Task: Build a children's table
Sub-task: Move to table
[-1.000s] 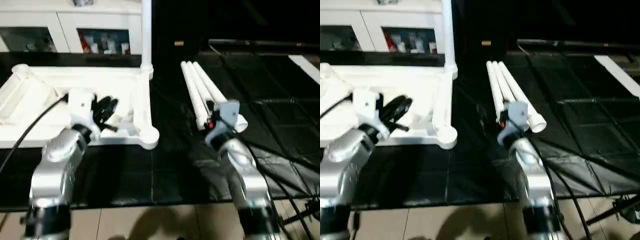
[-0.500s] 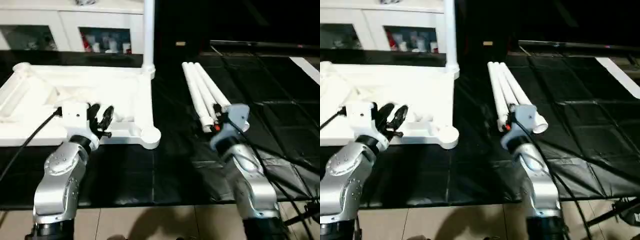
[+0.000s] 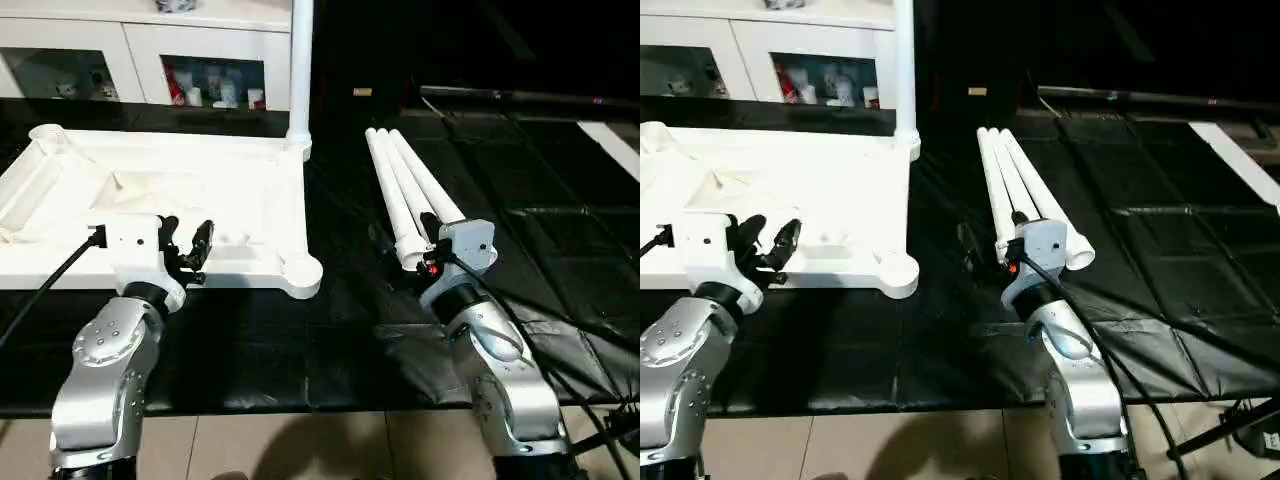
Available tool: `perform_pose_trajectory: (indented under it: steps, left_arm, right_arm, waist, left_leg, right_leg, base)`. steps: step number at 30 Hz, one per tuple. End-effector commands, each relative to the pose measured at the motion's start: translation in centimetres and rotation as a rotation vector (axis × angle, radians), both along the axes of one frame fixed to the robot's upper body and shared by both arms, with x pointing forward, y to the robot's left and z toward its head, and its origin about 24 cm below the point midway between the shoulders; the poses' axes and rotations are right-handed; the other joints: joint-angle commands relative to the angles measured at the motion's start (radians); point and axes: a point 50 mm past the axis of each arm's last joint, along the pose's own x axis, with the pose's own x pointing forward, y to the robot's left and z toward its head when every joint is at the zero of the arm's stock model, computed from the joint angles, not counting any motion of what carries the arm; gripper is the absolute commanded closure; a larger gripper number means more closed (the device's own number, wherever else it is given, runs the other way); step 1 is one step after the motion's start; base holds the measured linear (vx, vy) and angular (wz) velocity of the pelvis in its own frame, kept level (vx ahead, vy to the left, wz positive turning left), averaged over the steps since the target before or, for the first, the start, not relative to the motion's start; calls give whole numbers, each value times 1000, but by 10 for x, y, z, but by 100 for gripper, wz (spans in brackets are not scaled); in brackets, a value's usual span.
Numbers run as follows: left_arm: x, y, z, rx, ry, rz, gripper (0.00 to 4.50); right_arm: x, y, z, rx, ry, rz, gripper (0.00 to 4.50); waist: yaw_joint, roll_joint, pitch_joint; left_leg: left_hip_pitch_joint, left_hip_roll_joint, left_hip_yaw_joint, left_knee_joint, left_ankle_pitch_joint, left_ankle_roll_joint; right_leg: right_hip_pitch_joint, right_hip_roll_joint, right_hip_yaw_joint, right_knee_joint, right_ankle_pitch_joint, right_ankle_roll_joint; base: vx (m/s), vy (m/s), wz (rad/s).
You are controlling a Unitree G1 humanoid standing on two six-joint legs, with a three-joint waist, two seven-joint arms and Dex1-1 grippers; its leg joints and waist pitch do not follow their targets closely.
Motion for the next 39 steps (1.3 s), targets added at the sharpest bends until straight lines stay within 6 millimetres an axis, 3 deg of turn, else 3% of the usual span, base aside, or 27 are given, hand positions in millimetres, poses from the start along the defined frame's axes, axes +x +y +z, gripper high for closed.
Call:
perform_pose_trajectory:
  steps: [1, 4, 5, 7, 9, 11, 15, 16, 17, 19, 21, 22, 23, 24, 25, 26, 27, 28, 29, 30, 32, 33, 34, 36, 37, 38, 39]
  left_arm:
    - [-3, 1, 2, 18, -7, 7, 186]
    - [-5, 3, 3, 23, -4, 4, 186]
    - [-4, 4, 5, 26, -7, 6, 186]
    - [-3, 5, 6, 30, -10, 8, 186]
    - [0, 6, 7, 58, -8, -8, 186]
    - [2, 5, 8, 71, -7, -22, 186]
    - [3, 0, 11, 70, -11, -52, 186]
    - [3, -1, 12, 68, -10, -63, 186]
    - [3, -2, 12, 68, -9, -67, 186]
    - [4, -6, 11, 66, -6, -91, 186]
    - [5, -8, 10, 69, -5, -104, 186]
    - [5, -8, 10, 69, -5, -104, 186]
    - [5, -8, 10, 70, -4, -106, 186]
    - [6, -9, 10, 69, -5, -106, 186]
    - [7, -9, 10, 67, -6, -106, 186]
    - [8, -9, 10, 63, -5, -107, 186]
    - [9, -9, 11, 61, -6, -109, 186]
    - [10, -9, 11, 58, -8, -111, 186]
    - [10, -9, 12, 56, -10, -113, 186]
    - [11, -10, 12, 57, -16, -110, 186]
    - [11, -10, 12, 58, -21, -108, 186]
    - [11, -10, 12, 59, -23, -106, 186]
    - [11, -11, 11, 80, -14, -116, 186]
    - [9, -14, 9, 105, 9, -171, 186]
    - [8, -16, 9, 110, 17, -201, 186]
    - [7, -17, 9, 116, 22, -234, 186]
    - [6, -18, 9, 124, 25, -258, 186]
  right_arm:
    - [-1, -4, -2, -36, 8, -38, 0]
    - [0, -3, -8, -46, 61, 1, 0]
    - [1, -4, -9, -29, 76, 1, 0]
    - [1, -4, -9, -21, 79, -3, 0]
    - [0, -4, -9, -66, 43, 13, 0]
    - [-2, -3, -8, -37, 18, 14, 0]
    - [2, -7, -2, -12, -18, -43, 0]
    - [3, -10, 1, -6, -37, -72, 0]
    - [4, -11, 2, -2, -43, -84, 0]
    - [4, -12, -3, -51, 44, -63, 0]
    - [5, -13, -8, -77, 121, -60, 0]
    - [5, -13, -8, -77, 121, -60, 0]
    - [5, -12, -6, -69, 114, -51, 0]
    - [6, -11, -3, -62, 90, -41, 0]
    - [6, -10, -1, -59, 74, -30, 0]
    - [7, -10, 1, -67, 66, -21, 0]
    - [7, -9, 2, -73, 63, -18, 0]
    - [8, -10, 3, -75, 58, -20, 0]
    - [9, -10, 3, -75, 55, -22, 0]
    - [9, -11, 3, -80, 65, -33, 0]
    - [9, -12, 3, -84, 74, -41, 0]
    - [9, -13, 3, -88, 83, -47, 0]
    - [11, -13, 2, -90, 104, -51, 0]
    - [15, -16, 1, -109, 179, -96, 0]
    - [18, -17, 2, -111, 206, -110, 0]
    - [20, -17, 3, -108, 215, -110, 0]
    - [22, -17, 5, -108, 216, -109, 0]
  waist:
    - [-3, -5, -56]
    - [-1, -3, -53]
    - [6, 10, -45]
    - [-6, 18, -40]
    - [-7, 47, -24]
    - [-3, 53, -21]
    - [2, 45, -18]
    - [-14, 60, -19]
    - [-15, 76, -22]
    - [-29, 69, -26]
    - [-32, 48, -28]
    - [-6, 29, -47]
    - [27, 35, -66]
    - [26, 19, -79]
    - [30, 30, -89]
    - [9, 53, -96]
    - [-10, 67, -104]
    - [-74, 75, -118]
    - [-71, 60, -110]
    - [-68, 51, -94]
    - [-59, 23, -88]
    - [-19, -56, -59]
    - [-7, -48, -77]
    - [-11, -40, -76]
    - [-18, -22, -67]
    - [-25, -4, -62]
    - [-48, 30, -73]
  left_leg:
    - [-3, 26, -9, -70, -249, 16]
    - [15, 26, -10, -74, -331, 5]
    - [-23, 20, -49, -101, -396, 40]
    - [2, 13, -65, -85, -514, 42]
    - [-9, 1, -75, -75, -593, 44]
    - [-25, 1, -77, -81, -614, 46]
    - [-5, 3, -61, -39, -502, 60]
    - [106, 42, -61, -54, -602, 4]
    - [125, 80, -89, -106, -735, -25]
    - [142, 100, -111, -138, -733, 10]
    - [114, 52, -74, -122, -602, 76]
    - [20, -15, -18, -64, -346, 112]
    - [-14, -20, -18, -3, -150, 145]
    - [-61, -27, -28, 20, -34, 169]
    - [-51, -22, -29, 2, 18, 174]
    - [-12, -19, -43, -27, 161, 202]
    - [59, -4, -78, -34, 267, 258]
    - [249, 96, -214, -23, 513, 495]
    - [245, 149, -248, -21, 646, 617]
    - [189, 104, -207, -28, 670, 594]
    - [149, 0, -139, -19, 486, 494]
    - [22, -127, -53, 55, -54, 299]
    - [2, -121, -67, 113, -108, 248]
    - [-32, -79, -98, 100, 31, 94]
    - [-25, -57, -98, 45, 150, 31]
    - [-17, -37, -97, -6, 187, 17]
    - [0, -3, -100, -18, 258, -15]
  right_leg:
    - [47, -62, 49, -94, -378, -9]
    - [47, -64, 46, -98, -482, 9]
    - [84, -93, 10, -96, -555, 14]
    - [91, -115, -21, -130, -743, 19]
    - [139, -122, -82, -154, -856, 5]
    - [174, -116, -92, -141, -839, -14]
    - [196, -151, -103, -184, -877, -52]
    - [115, -96, -88, -163, -739, -89]
    - [110, -54, -66, -94, -518, -117]
    - [94, -46, -33, -34, -300, -131]
    - [121, -71, 5, -63, -236, -169]
    - [227, -100, 48, -104, -220, -184]
    - [266, -159, 84, -137, -274, -171]
    - [295, -129, 80, -123, -221, -160]
    - [286, -105, 63, -109, -140, -145]
    - [248, -23, 2, -58, 34, -85]
    - [202, 13, -25, -17, 81, -47]
    - [-9, 4, -40, 89, -115, 44]
    - [-55, -47, -3, 125, -237, 97]
    - [-69, -57, 17, 133, -129, 109]
    - [-45, -51, 34, 50, 39, 48]
    - [116, -118, 158, -109, -167, 38]
    - [152, -171, 199, -107, -258, -21]
    - [175, -164, 167, -60, -53, -124]
    - [149, -134, 122, -41, 187, -160]
    - [129, -109, 89, -32, 215, -162]
    - [104, -45, 60, 4, 246, -147]
  base:
    - [0, 0, 0]
    - [0, 0, 0]
    - [0, 0, 0]
    - [5, -10, 33]
    - [23, -2, 46]
    - [45, 12, 55]
    - [73, 6, 61]
    - [111, 6, 33]
    - [111, 6, 33]
    - [146, 17, 4]
    - [156, 11, 1]
    - [156, -17, -1]
    - [156, -17, -1]
    - [160, -10, 0]
    - [168, 21, 0]
    - [168, 21, 0]
    - [246, -29, 3]
    - [248, -97, -9]
    - [248, -97, -9]
    - [73, -86, -29]
    - [-95, -71, -22]
    - [-81, -76, 9]
    - [45, -67, 5]
    - [62, -56, -3]
    - [0, 0, 0]
    - [0, 0, 0]
    - [0, 0, 0]
